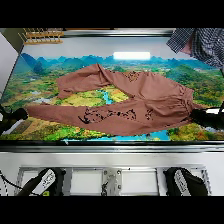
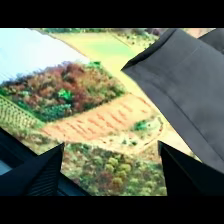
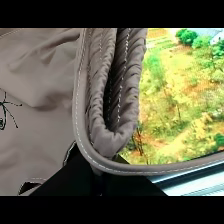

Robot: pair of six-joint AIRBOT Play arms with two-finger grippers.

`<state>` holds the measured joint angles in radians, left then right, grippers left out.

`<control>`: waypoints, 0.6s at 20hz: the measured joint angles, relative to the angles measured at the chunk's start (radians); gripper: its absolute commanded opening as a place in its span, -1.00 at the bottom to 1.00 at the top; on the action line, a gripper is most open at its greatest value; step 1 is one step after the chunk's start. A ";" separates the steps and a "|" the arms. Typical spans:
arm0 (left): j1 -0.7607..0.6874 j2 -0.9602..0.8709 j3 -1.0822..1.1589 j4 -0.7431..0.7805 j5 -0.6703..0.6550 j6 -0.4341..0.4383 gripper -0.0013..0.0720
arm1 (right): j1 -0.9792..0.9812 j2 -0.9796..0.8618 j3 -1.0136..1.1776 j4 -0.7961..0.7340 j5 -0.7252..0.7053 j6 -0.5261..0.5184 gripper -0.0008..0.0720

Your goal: Fold the clothes and pants, and hang the long-sleeved shirts on hangers.

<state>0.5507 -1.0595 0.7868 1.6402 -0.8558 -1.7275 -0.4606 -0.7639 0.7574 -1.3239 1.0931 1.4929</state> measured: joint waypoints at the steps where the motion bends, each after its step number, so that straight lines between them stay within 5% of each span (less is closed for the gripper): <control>1: 0.022 0.002 -0.019 -0.068 -0.013 0.003 0.77 | 0.000 0.000 0.000 0.000 0.000 0.000 -0.92; 5: 0.078 0.006 -0.137 -0.316 -0.031 0.046 0.77 | 0.000 0.000 0.000 0.000 0.000 0.000 -0.91; 12: 0.016 -0.005 -0.262 -0.588 0.150 0.077 0.76 | 0.000 0.000 0.000 0.000 -0.001 0.000 -0.92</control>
<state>0.5667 -1.0645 0.5251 1.0523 -0.7055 -1.6508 -0.4606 -0.7639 0.7574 -1.3243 1.0924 1.4925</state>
